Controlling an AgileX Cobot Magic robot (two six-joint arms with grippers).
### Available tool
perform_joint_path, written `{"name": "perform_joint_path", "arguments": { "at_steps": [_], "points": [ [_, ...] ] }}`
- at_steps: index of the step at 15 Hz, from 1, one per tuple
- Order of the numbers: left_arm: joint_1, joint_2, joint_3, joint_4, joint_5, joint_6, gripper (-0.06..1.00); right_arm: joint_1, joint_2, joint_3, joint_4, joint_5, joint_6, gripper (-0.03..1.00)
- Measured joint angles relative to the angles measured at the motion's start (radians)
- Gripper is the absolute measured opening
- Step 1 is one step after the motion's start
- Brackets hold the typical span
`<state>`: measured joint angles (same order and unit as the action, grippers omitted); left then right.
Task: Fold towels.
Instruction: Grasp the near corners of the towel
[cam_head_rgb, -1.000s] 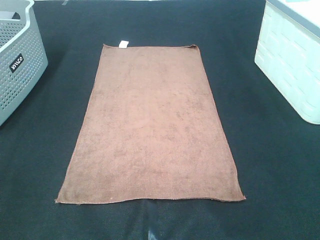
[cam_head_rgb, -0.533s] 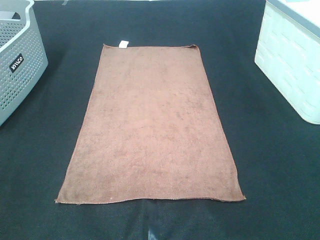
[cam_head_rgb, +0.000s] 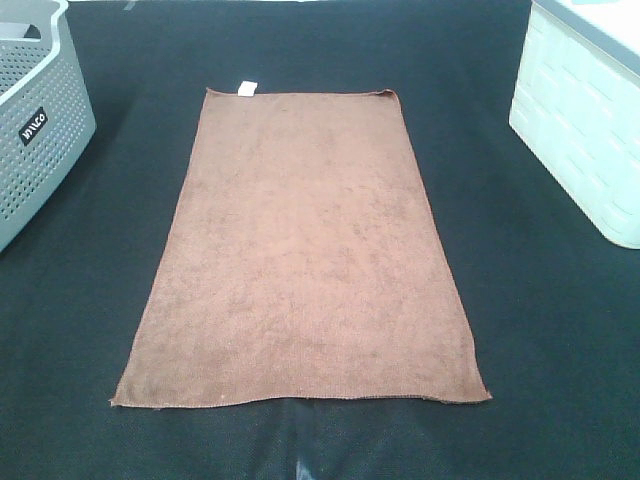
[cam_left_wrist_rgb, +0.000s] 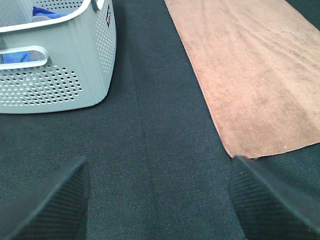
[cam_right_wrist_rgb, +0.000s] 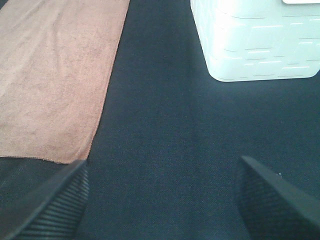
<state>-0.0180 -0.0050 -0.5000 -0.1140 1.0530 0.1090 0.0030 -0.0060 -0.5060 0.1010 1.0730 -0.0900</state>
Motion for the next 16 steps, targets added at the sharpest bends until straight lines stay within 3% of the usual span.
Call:
{"name": "perform_joint_path", "arguments": {
  "at_steps": [16],
  "points": [
    [0.0,0.0,0.0,0.0,0.0,0.0,0.74,0.0,0.0,0.0,0.0,0.0,0.0,0.75]
  ]
}}
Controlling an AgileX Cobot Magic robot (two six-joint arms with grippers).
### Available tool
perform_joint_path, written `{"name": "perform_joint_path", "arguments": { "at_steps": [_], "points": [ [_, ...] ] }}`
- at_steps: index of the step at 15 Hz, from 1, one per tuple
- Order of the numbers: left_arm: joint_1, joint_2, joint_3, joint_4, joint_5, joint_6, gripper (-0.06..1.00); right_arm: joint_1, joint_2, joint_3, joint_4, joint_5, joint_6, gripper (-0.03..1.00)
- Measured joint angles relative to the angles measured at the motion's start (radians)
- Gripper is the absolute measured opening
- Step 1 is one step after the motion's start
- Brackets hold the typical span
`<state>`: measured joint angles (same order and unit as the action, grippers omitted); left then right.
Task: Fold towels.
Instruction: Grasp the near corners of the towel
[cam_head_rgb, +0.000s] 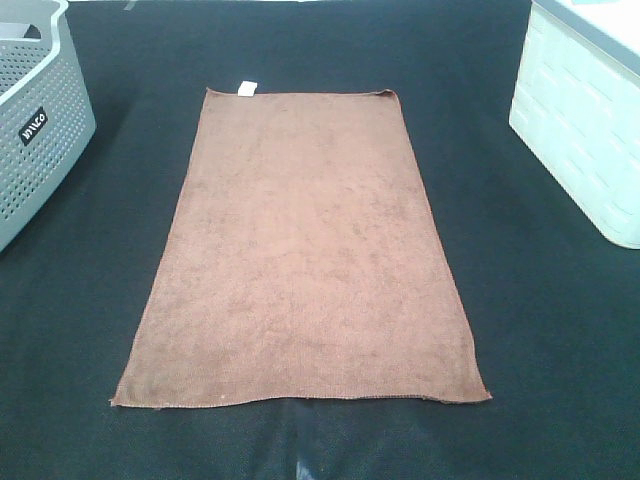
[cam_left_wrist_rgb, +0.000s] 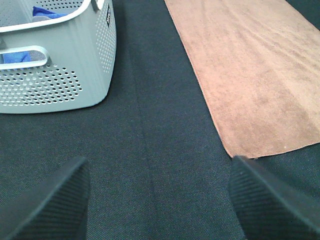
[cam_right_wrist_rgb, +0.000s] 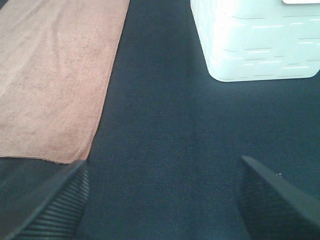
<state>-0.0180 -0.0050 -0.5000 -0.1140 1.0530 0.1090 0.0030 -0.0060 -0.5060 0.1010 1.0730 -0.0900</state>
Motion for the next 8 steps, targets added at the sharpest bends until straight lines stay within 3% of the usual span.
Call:
{"name": "perform_joint_path", "arguments": {
  "at_steps": [8],
  "points": [
    [0.0,0.0,0.0,0.0,0.0,0.0,0.74,0.0,0.0,0.0,0.0,0.0,0.0,0.75]
  ]
}}
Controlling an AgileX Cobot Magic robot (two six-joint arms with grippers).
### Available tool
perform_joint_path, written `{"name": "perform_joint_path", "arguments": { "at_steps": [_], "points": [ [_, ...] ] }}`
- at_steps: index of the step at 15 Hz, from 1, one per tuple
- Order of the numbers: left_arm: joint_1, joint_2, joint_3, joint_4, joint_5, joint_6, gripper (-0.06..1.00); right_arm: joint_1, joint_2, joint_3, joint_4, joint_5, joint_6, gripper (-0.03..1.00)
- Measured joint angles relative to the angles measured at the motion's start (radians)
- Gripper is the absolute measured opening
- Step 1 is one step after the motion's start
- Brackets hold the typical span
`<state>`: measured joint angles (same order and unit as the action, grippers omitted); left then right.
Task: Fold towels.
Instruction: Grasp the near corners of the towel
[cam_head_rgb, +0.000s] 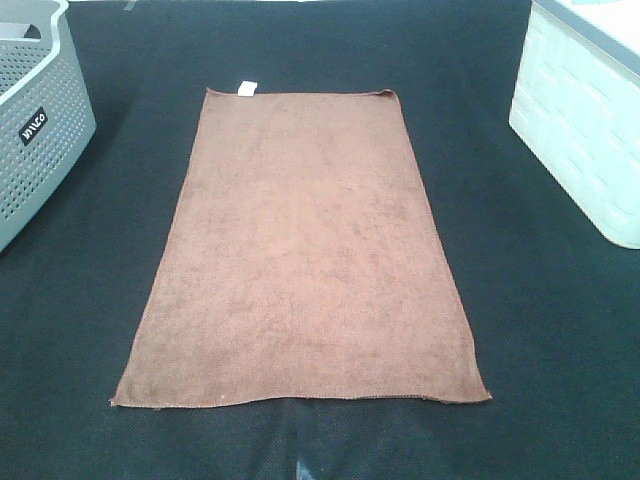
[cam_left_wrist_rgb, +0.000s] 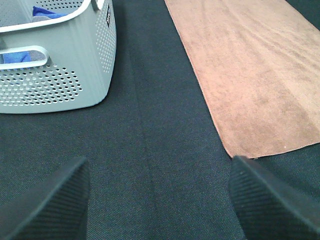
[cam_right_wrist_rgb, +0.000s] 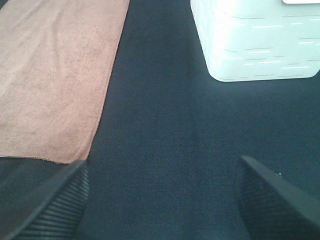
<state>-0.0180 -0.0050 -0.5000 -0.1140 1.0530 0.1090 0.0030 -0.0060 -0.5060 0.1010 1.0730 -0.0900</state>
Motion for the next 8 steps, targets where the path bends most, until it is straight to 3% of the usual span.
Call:
{"name": "perform_joint_path", "arguments": {
  "at_steps": [8],
  "points": [
    [0.0,0.0,0.0,0.0,0.0,0.0,0.74,0.0,0.0,0.0,0.0,0.0,0.0,0.75]
  ]
}}
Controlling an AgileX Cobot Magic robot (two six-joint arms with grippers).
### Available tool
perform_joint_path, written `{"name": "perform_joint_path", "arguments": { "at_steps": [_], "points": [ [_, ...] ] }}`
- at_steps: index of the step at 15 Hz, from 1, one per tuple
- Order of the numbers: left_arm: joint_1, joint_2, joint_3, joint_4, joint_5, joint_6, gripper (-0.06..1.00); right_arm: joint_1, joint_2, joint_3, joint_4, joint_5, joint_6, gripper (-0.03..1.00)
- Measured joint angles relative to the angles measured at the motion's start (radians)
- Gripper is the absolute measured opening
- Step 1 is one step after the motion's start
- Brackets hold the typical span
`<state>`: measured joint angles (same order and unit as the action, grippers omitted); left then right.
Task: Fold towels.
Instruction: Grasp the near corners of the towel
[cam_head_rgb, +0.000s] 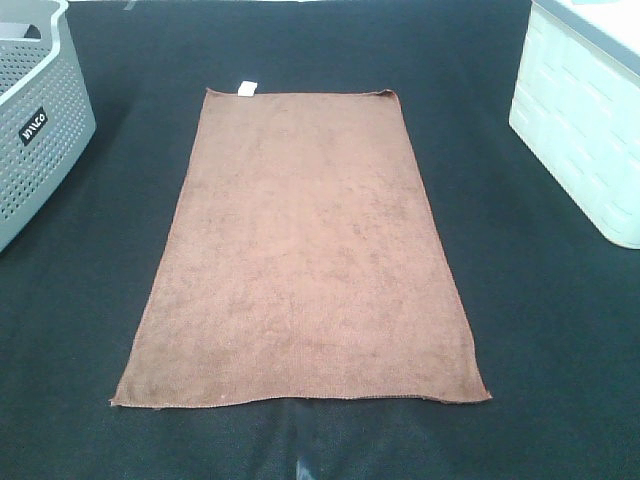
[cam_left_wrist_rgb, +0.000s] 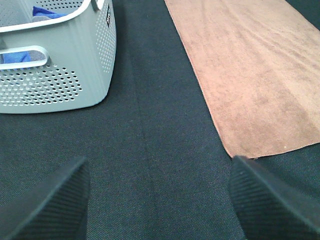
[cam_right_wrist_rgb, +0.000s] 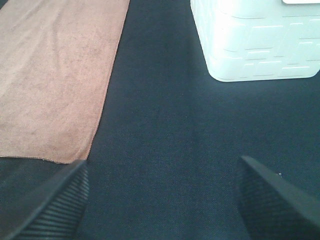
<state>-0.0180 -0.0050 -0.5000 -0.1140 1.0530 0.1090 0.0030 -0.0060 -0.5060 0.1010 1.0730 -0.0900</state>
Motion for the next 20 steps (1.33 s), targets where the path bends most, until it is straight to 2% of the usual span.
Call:
{"name": "perform_joint_path", "arguments": {
  "at_steps": [8,10,12,15,18,20],
  "points": [
    [0.0,-0.001,-0.003,0.0,-0.004,0.0,0.74,0.0,0.0,0.0,0.0,0.0,0.0,0.75],
    [0.0,0.016,-0.02,-0.008,-0.108,-0.002,0.74,0.0,0.017,0.0,-0.002,-0.003,0.011,0.75],
    [0.0,0.109,0.006,-0.103,-0.292,-0.024,0.74,0.0,0.159,-0.004,-0.008,-0.017,0.063,0.75],
    [0.0,0.328,0.073,-0.318,-0.482,-0.039,0.74,0.0,0.403,-0.04,0.009,-0.053,0.098,0.75],
    [0.0,0.596,0.077,-0.483,-0.517,-0.031,0.74,0.0,0.66,-0.102,0.073,-0.082,0.098,0.75],
    [0.0,0.816,0.077,-0.561,-0.524,0.066,0.74,0.0,0.841,-0.117,0.109,-0.143,0.098,0.75]
  ]
}}
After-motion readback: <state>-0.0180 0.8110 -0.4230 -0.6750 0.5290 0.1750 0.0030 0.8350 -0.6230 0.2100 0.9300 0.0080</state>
